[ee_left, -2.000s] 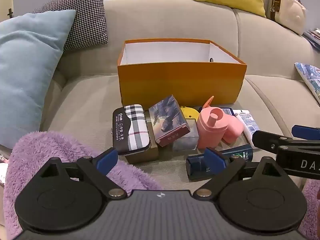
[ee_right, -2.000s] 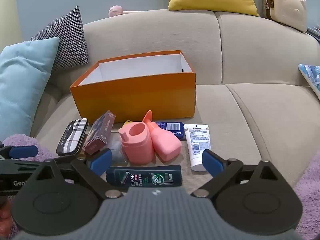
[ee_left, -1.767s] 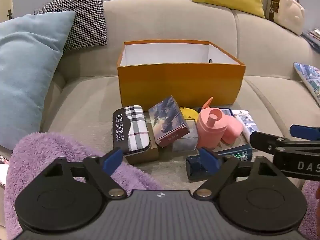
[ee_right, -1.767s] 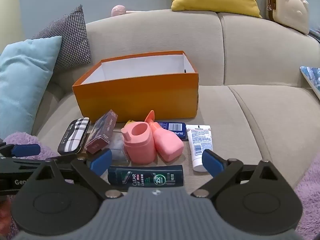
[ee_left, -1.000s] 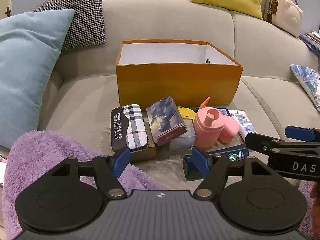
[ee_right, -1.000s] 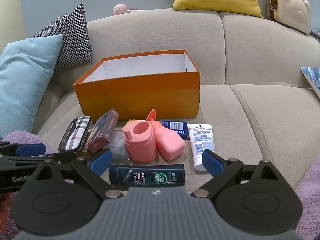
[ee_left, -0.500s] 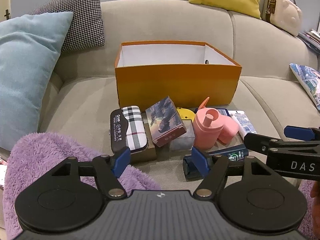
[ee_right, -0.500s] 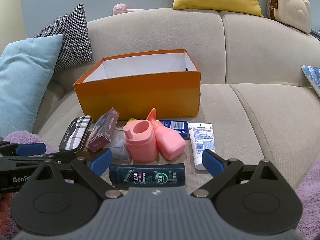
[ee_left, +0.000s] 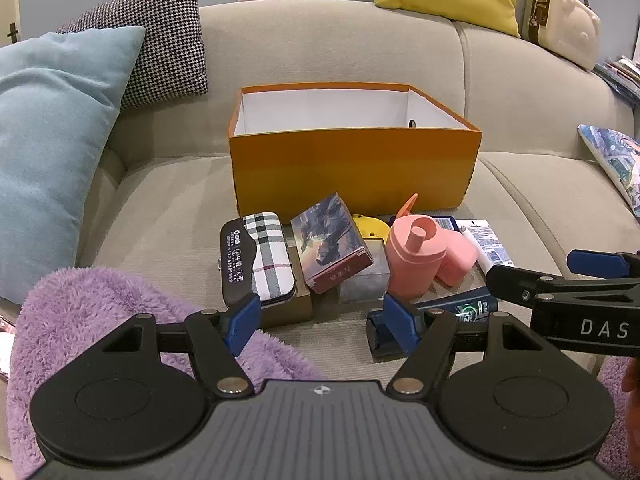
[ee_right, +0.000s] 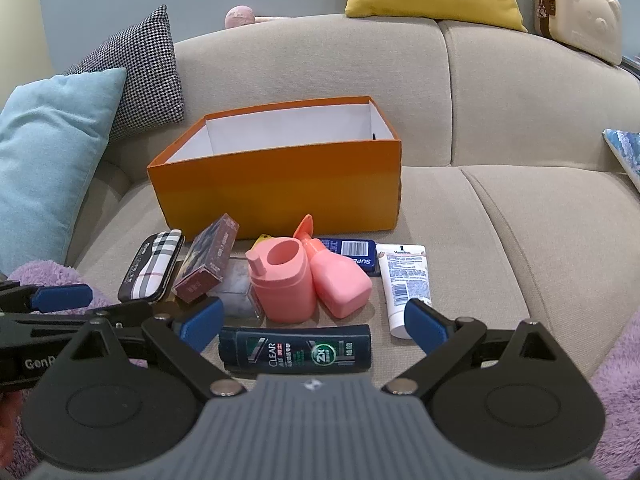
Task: Organize rigid objects
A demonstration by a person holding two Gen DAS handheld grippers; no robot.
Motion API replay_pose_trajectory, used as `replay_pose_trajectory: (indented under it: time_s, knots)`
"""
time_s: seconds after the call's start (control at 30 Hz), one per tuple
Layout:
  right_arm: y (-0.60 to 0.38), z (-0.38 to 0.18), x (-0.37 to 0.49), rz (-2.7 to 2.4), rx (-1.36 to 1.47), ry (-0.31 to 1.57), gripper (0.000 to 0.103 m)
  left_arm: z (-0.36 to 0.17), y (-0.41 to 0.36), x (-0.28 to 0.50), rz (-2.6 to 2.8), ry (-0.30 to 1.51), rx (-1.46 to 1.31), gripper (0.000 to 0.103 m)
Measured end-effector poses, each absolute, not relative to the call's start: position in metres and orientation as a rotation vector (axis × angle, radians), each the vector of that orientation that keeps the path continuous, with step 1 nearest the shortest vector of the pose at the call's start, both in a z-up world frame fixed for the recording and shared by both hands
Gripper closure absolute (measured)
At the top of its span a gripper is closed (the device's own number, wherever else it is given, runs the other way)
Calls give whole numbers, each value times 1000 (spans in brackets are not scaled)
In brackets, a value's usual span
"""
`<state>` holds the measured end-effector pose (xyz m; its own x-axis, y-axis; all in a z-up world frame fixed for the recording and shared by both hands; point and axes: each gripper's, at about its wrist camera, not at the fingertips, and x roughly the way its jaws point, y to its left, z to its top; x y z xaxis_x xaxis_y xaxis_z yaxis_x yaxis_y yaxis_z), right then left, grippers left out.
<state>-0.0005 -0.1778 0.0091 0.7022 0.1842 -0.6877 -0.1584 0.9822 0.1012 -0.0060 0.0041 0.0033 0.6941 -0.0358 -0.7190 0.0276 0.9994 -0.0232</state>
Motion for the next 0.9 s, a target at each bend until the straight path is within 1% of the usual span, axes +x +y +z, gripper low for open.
replay_pose_trajectory:
  time_s: [0.23, 0.33, 0.37, 0.4, 0.43, 0.47, 0.5, 0.63, 0.73, 0.9]
  knots:
    - [-176, 7, 1, 184, 29, 778, 7, 0, 7, -3, -58, 824, -30, 20]
    - [-176, 7, 4, 225, 44, 771, 14, 2, 13, -1, -62, 809, -53, 20]
    - [-175, 6, 6, 240, 45, 773, 20, 1, 16, 1, -64, 811, -68, 20]
    - [-173, 5, 10, 251, 38, 792, 30, 0, 20, 3, -66, 819, -87, 20]
    - [-170, 3, 15, 262, 32, 817, 36, -1, 24, 6, -70, 831, -109, 20]
    - [-167, 3, 22, 281, 30, 845, 45, -1, 29, 10, -75, 843, -127, 20]
    - [-165, 4, 28, 299, 37, 856, 50, 0, 34, 14, -85, 847, -142, 21]
    - [-152, 13, 50, 363, 68, 850, 50, 2, 63, 41, -77, 863, -221, 21]
    - [-136, 13, 77, 431, 102, 918, 50, -6, 93, 71, -88, 932, -339, 21]
    - [-101, 4, 124, 488, 76, 1002, 49, -24, 115, 112, -91, 1045, -371, 20]
